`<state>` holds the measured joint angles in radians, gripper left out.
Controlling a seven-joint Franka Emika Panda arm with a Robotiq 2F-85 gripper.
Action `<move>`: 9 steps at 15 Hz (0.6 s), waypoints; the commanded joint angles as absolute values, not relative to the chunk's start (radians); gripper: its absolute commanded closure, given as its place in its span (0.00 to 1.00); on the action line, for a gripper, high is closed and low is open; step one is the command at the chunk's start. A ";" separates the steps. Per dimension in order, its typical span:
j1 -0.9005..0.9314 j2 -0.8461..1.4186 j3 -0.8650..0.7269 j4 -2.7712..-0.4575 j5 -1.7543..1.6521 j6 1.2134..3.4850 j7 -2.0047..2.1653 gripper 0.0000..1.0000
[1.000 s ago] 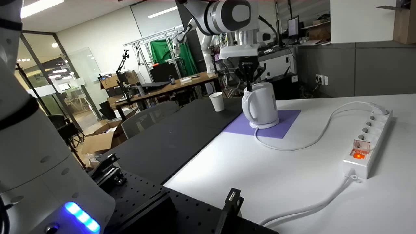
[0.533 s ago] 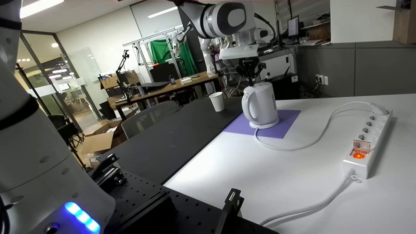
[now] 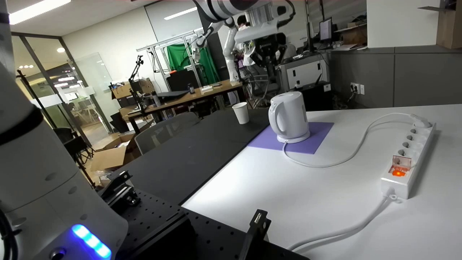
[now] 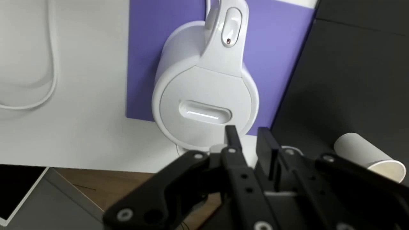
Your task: Turn on the electric kettle
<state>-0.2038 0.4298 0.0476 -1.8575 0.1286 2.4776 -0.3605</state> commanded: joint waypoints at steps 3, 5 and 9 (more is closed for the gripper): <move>-0.152 0.245 -0.018 -1.929 0.011 2.350 -0.309 0.32; -0.142 0.211 -0.031 -1.940 -0.015 2.326 -0.302 0.20; -0.146 0.233 -0.026 -1.912 0.015 2.329 -0.351 0.18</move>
<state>-0.1560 0.2332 -0.0163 -1.9132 0.0120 2.3311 -0.3489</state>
